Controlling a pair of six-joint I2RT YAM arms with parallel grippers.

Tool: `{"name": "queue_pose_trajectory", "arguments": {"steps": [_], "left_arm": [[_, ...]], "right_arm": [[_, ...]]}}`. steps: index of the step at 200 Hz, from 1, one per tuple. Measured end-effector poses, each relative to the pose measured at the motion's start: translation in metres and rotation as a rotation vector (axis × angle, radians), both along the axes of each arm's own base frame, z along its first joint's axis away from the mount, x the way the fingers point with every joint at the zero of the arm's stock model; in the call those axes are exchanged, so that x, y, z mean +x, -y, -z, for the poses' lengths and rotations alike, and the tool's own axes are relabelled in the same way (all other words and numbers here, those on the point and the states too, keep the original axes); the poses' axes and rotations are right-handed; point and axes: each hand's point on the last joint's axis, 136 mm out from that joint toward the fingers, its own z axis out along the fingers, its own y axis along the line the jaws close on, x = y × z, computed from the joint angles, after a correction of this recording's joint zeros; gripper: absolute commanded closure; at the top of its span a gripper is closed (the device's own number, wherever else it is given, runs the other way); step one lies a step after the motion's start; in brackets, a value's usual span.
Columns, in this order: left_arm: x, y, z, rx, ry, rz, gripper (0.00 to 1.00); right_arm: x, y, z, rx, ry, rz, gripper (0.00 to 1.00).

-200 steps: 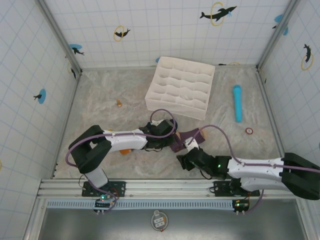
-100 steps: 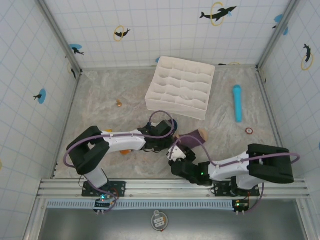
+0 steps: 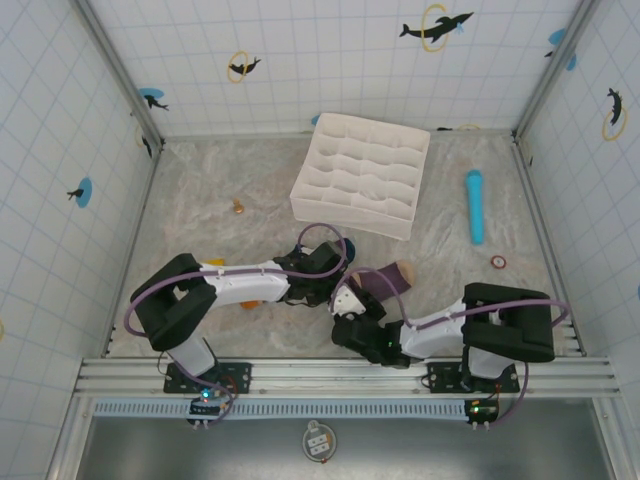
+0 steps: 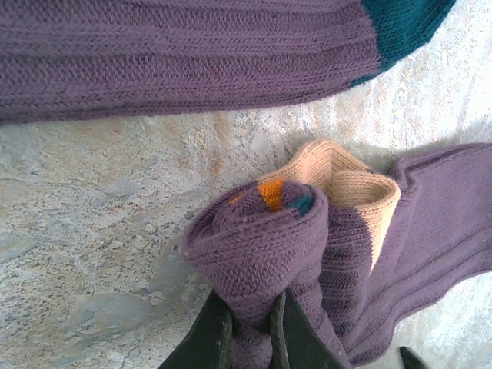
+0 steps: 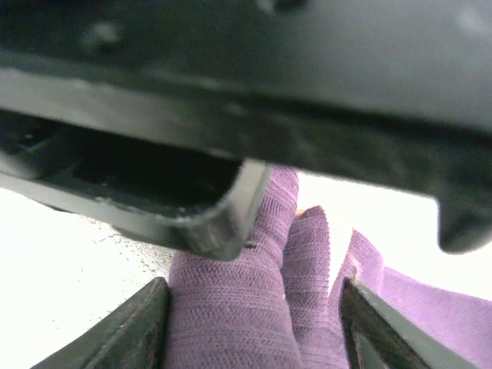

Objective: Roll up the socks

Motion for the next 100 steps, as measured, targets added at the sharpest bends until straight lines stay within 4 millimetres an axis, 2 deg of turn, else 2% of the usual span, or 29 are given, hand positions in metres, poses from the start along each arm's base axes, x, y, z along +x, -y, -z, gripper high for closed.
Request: {"name": "queue_pose_trajectory", "arguments": {"steps": [16, 37, 63, 81, 91, 100], "left_arm": [[0.0, 0.0, 0.0, -0.004, -0.004, -0.003, 1.0], [0.0, 0.0, 0.0, -0.008, -0.009, -0.01, 0.99], [0.002, -0.003, -0.001, -0.018, -0.01, -0.029, 0.74], [0.003, -0.008, -0.001, -0.021, -0.017, -0.043, 0.62], [0.004, -0.01, -0.001, -0.024, -0.024, -0.051, 0.45], [0.004, -0.01, -0.002, -0.027, -0.022, -0.048, 0.36]], "right_arm": [[-0.002, -0.001, 0.004, 0.028, -0.025, 0.011, 0.7], [-0.003, -0.002, 0.007, 0.064, -0.059, 0.025, 0.84], [0.0, -0.003, 0.009, 0.137, -0.118, 0.056, 1.0], [0.003, -0.002, 0.008, 0.201, -0.172, 0.085, 1.0], [0.004, 0.001, 0.009, 0.243, -0.207, 0.099, 1.0], [0.005, 0.006, 0.01, 0.278, -0.235, 0.117, 1.0]]}}
